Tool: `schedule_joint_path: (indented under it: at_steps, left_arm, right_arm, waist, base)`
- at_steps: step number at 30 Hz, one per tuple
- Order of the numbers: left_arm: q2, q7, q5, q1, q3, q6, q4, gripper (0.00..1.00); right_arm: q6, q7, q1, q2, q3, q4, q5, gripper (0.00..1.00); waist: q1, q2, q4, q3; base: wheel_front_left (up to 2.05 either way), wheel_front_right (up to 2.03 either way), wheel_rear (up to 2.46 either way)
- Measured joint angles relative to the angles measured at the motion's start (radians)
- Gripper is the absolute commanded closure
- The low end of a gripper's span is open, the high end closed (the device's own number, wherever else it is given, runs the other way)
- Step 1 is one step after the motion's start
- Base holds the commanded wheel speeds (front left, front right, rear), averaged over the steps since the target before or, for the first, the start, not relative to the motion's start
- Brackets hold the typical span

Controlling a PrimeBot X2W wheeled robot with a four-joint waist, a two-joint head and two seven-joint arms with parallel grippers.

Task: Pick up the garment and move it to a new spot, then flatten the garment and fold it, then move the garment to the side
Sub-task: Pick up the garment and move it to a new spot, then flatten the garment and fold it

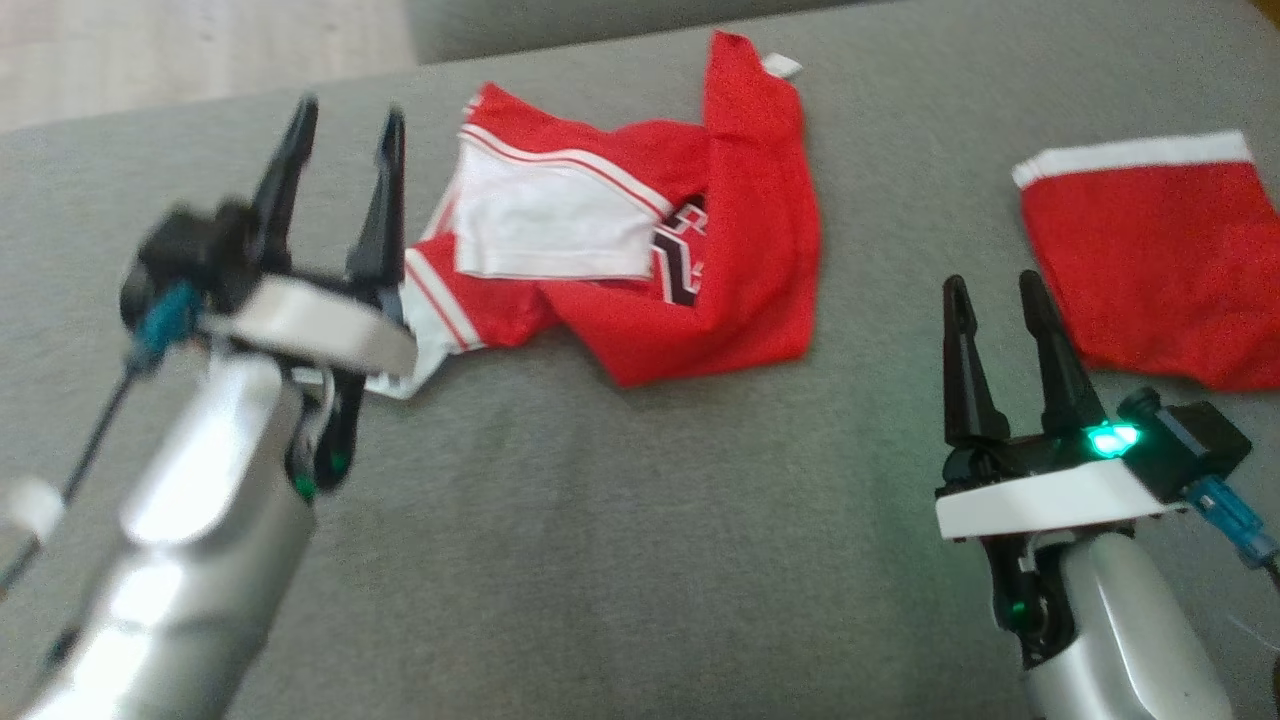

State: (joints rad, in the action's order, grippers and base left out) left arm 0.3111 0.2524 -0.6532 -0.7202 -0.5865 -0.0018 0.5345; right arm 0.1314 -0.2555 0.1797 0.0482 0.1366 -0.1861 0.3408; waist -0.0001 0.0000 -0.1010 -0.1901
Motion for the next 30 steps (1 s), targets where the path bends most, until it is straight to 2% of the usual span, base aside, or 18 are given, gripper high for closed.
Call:
schedule_joint_path:
  at_steps: [7, 11, 17, 21, 24, 30]
  left_arm:
    - [-0.004, 0.001, -0.003, 0.282, 0.074, 0.091, -0.179, 0.0]
    - [-0.03, 0.001, 0.012, 0.439, 0.138, 0.127, -0.252, 0.0]
    - [-0.085, 0.001, 0.04, 0.532, 0.172, 0.132, -0.309, 0.0]
    - [-0.095, 0.001, 0.073, 0.526, 0.185, 0.118, -0.317, 0.0]
    - [-0.101, 0.001, 0.084, 0.515, 0.196, 0.104, -0.317, 0.0]
    - [-0.122, 0.001, 0.1, 0.486, 0.206, 0.09, -0.309, 0.0]
  right_arm:
    - [0.0, 0.0, -0.035, 0.0, -0.037, -0.012, -0.026, 0.0]
    - [0.0, 0.0, -0.075, -0.001, -0.042, -0.027, -0.026, 0.0]
    - [0.0, 0.0, -0.085, -0.001, -0.044, -0.048, -0.024, 0.0]
    - [0.0, 0.0, -0.084, -0.001, -0.044, -0.064, -0.026, 0.0]
    - [0.0, 0.028, -0.071, -0.001, -0.051, -0.141, -0.052, 0.0]
    - [0.0, 0.09, 0.044, 0.0, -0.021, -0.289, -0.028, 0.0]
  waist:
    - [-0.0001, 0.0, 0.083, 0.069]
    - [-0.0002, 0.0, 0.109, 0.094]
    - [0.0001, 0.0, 0.126, 0.092]
    - [0.0002, 0.0, 0.139, 0.078]
    - [0.0002, 0.0, 0.152, 0.056]
    - [0.0003, 0.0, 0.178, 0.013]
  base:
    - [0.0, 0.0, 0.0]
    - [0.0, 0.0, 0.0]
    - [0.0, 0.0, 0.0]
    - [0.0, 0.0, 0.0]
    - [0.0, 0.0, 0.0]
    - [0.0, 0.0, 0.0]
